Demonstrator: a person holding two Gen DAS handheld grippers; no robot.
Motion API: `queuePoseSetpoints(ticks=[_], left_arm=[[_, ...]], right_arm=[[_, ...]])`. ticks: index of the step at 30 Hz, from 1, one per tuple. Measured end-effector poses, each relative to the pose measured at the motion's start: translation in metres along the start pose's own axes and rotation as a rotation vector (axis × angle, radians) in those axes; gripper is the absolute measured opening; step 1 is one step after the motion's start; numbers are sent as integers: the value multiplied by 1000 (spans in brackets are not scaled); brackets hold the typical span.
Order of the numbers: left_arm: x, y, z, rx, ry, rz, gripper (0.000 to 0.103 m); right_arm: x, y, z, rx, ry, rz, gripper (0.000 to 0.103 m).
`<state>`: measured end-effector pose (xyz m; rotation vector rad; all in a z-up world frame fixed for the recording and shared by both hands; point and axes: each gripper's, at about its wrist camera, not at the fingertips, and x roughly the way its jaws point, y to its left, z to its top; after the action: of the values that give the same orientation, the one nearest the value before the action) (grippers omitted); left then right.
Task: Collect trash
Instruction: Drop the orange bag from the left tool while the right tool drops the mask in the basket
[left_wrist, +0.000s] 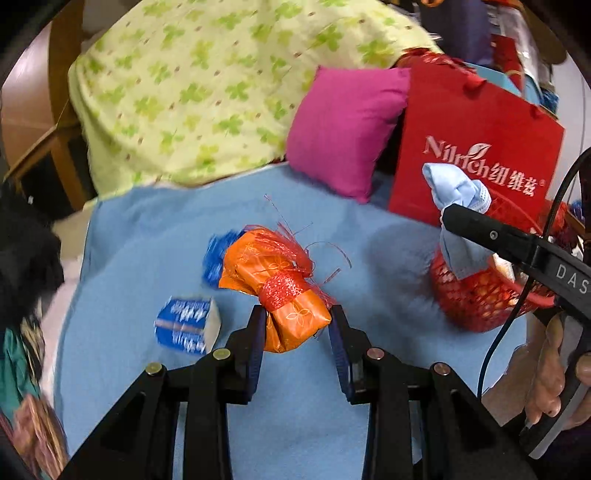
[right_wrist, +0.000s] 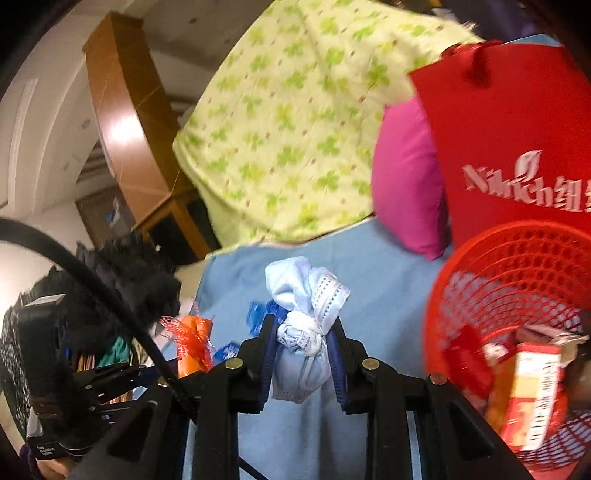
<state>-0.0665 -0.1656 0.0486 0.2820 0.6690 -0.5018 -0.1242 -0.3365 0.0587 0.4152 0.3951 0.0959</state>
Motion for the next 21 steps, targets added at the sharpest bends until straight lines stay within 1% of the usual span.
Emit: queuePoseSetpoints(ticks=[3,7,15,19,21], left_arm=[[-8,-18,10,33,-26,2,36],[-12,-37,23,62,-50,-16,36],[-24,-77,45,134,-107,-30,36],[-27,-93,56,155,-129,-52,36],[-29,-101,60,164,-142,-77,36]], right_arm=[[-16,-13,5,23,-41,-14,28],[-36,-31,10,52,-97,-30,29],[-67,-62,13,115,-167,-64,29],[-80,-76,15,150,-204,-75,29],[-87,-85,16,173,-224,-85,29]])
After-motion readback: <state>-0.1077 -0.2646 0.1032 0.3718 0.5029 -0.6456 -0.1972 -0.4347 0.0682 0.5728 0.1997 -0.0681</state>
